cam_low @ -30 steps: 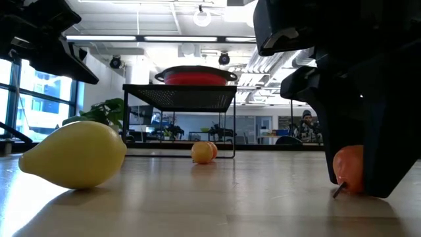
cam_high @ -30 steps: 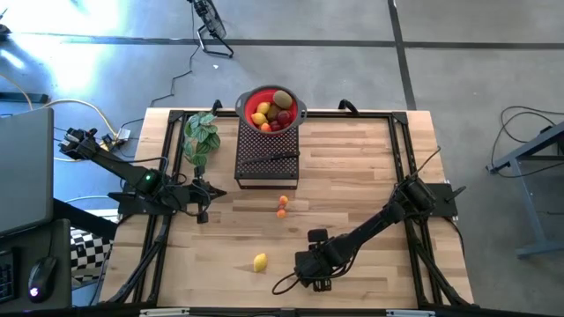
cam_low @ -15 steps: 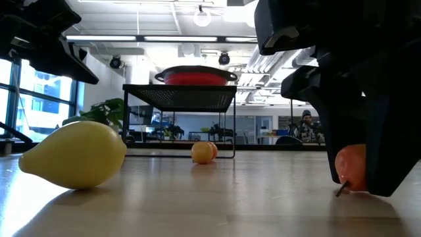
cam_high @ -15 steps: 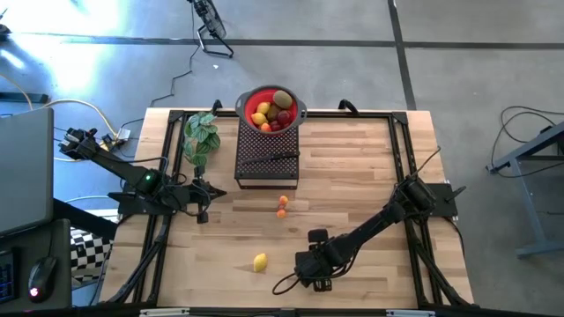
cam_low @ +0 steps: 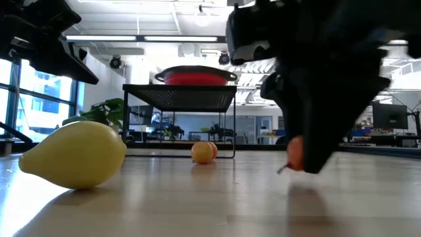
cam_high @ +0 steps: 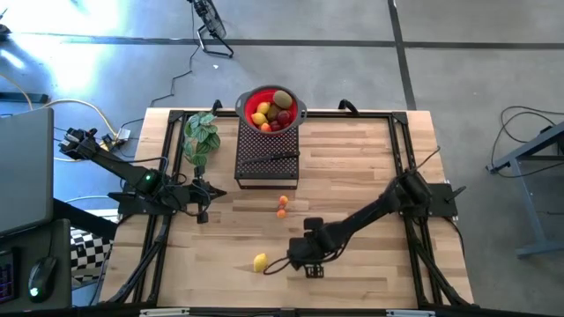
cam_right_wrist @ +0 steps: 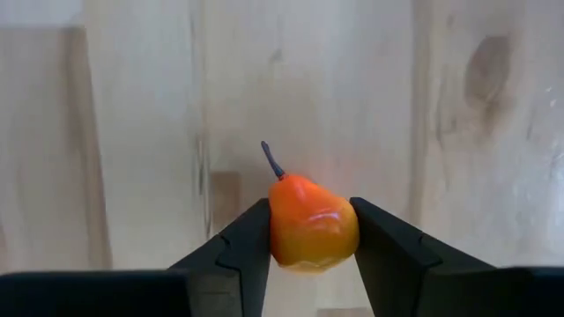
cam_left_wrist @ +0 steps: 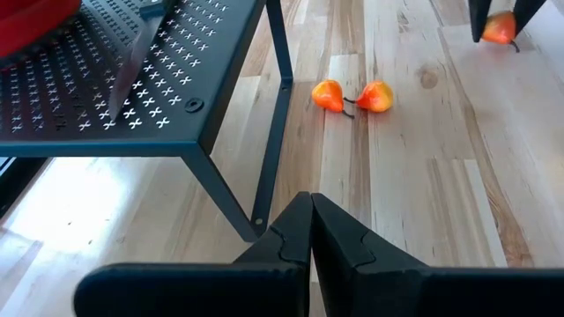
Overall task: Pick & Place Fruit
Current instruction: Put the pear into the red strainer bowl
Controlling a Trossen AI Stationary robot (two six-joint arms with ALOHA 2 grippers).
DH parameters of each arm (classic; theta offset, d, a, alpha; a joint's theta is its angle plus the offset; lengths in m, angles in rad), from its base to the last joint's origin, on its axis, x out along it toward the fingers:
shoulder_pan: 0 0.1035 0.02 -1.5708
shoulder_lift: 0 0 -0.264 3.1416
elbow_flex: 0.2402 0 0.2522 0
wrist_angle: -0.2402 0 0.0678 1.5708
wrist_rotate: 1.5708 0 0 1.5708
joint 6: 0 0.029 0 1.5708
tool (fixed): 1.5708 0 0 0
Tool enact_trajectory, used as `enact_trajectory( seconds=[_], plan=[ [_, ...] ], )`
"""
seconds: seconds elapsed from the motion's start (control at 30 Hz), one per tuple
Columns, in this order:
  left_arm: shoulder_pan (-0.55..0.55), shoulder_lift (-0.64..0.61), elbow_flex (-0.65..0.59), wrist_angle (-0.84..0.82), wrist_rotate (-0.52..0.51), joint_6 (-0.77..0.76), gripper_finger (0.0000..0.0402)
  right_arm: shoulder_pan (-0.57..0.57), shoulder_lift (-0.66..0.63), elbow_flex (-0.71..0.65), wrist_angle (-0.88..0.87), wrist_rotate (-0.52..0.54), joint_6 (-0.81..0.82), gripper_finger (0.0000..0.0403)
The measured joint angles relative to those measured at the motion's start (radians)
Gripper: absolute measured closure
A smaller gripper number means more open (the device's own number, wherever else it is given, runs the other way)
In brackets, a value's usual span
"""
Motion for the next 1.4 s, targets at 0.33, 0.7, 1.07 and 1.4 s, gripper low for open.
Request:
enact_trajectory(
  seconds=[0.33,0.7,1.07,1.4],
  plan=[
    [0.0,0.0,0.0,-0.042,0.0,0.0,0.0398,-0.062,-0.105,0.0,-0.025,0.02,-0.083,0.0265],
    [0.0,0.0,0.0,-0.058,0.0,0.0,0.0398,-0.193,-0.302,0.0,-0.003,0.134,-0.266,0.0265],
    [0.0,0.0,0.0,-0.013,-0.011,0.0,0.0398,-0.358,-0.446,0.0,0.103,0.282,-0.482,0.0265],
    [0.0,0.001,0.0,0.104,-0.06,0.0,0.0398,-0.527,-0.452,0.0,0.266,0.269,-0.69,0.0265]
  ],
)
